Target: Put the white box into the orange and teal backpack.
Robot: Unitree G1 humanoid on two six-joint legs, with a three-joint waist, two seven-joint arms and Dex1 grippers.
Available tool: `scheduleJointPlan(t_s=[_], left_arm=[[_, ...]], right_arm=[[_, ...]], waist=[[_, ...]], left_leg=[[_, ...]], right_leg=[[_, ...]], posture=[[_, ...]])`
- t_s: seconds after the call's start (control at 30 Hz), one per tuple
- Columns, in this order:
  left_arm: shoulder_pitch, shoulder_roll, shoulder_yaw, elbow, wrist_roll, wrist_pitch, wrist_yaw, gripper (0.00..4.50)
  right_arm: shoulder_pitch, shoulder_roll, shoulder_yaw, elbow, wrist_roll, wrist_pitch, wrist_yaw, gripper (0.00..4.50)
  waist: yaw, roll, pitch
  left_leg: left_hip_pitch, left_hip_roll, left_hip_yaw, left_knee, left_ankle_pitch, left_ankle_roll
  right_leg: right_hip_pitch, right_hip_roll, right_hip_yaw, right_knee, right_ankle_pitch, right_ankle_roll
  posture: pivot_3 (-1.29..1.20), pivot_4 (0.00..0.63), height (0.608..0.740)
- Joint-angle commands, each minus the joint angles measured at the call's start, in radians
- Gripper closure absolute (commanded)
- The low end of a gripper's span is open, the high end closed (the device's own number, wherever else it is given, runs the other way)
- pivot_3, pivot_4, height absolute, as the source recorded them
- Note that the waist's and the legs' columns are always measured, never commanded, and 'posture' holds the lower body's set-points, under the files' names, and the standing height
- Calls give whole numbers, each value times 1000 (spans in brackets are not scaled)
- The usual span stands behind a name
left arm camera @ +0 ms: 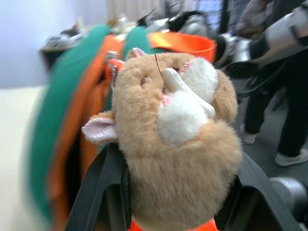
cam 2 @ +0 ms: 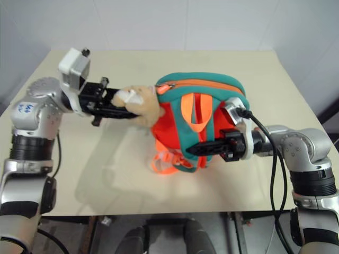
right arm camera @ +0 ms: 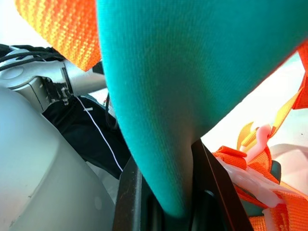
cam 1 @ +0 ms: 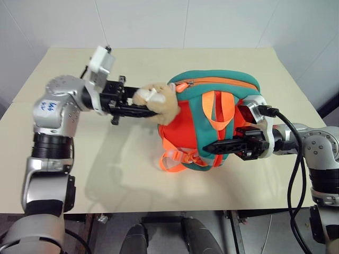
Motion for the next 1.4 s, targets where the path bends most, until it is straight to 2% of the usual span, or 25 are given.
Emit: scheduleJointPlan(t_s=[0.03, 0.23, 0.37, 0.53, 0.63, 0.73, 0.87, 0.93, 1.03, 1.23, 1.3, 1.4], left_arm=[[-48, 53, 19, 179, 71, -60, -21, 2913], [-62, 44, -4, 400, 159, -158, -44, 2913], [-18, -27, -4, 572, 207, -281, 1, 2913], [18, -91, -20, 656, 261, -326, -9, 2913], [62, -159, -19, 667, 278, -359, 20, 2913], [105, -176, -33, 618, 284, -351, -29, 2913], [187, -133, -16, 370, 216, -225, -80, 2913], [226, -103, -5, 249, 192, -146, -52, 2913], [297, -69, 28, 53, 134, -44, -6, 1992], [489, -23, 103, -270, 52, 12, 76, 68], [562, -1, 132, -340, 30, 32, 98, 0], [677, 27, 177, -420, -1, 55, 131, 0]], right_arm=[[12, 5, -27, -37, 33, 8, -7, 4480], [24, 4, -41, -50, 50, 15, -26, 4480], [33, 6, -58, -61, 73, 33, -55, 4480], [30, 14, -59, -62, 87, 38, -77, 4480], [18, 28, -52, -59, 87, 31, -92, 4480], [23, 36, -42, -72, 51, -10, -107, 4480], [41, 43, -78, -80, 35, -54, -137, 4480], [46, 47, -106, -72, 38, -67, -159, 3757], [79, 16, -124, -121, 23, -101, -136, 2812], [190, -60, -176, -205, -28, -197, -124, 738], [240, -84, -195, -210, -74, -255, -124, 72], [330, -117, -222, -203, -151, -355, -113, 32]], waist=[[0, 0, 0], [2, 0, 0], [5, 0, 0], [2, 0, 0], [6, 0, 0], [5, 0, 0], [4, 0, 0], [3, 0, 0], [5, 0, 0], [9, 0, 0], [8, 0, 0], [9, 0, 0]], left_leg=[[0, 0, 0, 0, 0, 0], [-1, 0, 0, 0, 0, 0], [-1, 0, 0, 0, 0, 0], [-1, 0, 0, 0, 0, 0], [-1, 0, -1, 0, 0, 0], [-1, 0, -1, 0, 0, 0], [-1, 0, -1, -1, 0, 0], [-1, 0, -2, -1, 0, 0], [-1, 0, -2, -1, 0, 0], [-1, 0, -2, -2, 0, 0], [-1, 0, -2, -2, 0, 0], [0, 0, -2, -2, 0, 0]], right_leg=[[0, 0, 0, 0, 0, 0], [0, 0, -1, -1, 0, 0], [0, 0, -1, -1, 0, 0], [0, -1, -1, -1, 0, 0], [0, -1, -1, -1, 0, 0], [0, -1, -1, -1, 0, 0], [0, -1, -1, 0, 0, 0], [0, -1, -1, 0, 0, 0], [0, -1, -1, 0, 0, 0], [1, -2, -2, -2, 0, 0], [1, -2, -2, -2, 0, 0], [2, -2, -1, -3, 0, 0]], posture=[[0, 150, 740], [0, 150, 740], [0, 150, 740], [0, 150, 740], [0, 150, 740], [0, 150, 740], [0, 150, 740], [0, 150, 740], [0, 150, 740], [0, 150, 740], [0, 150, 740], [0, 150, 740]])
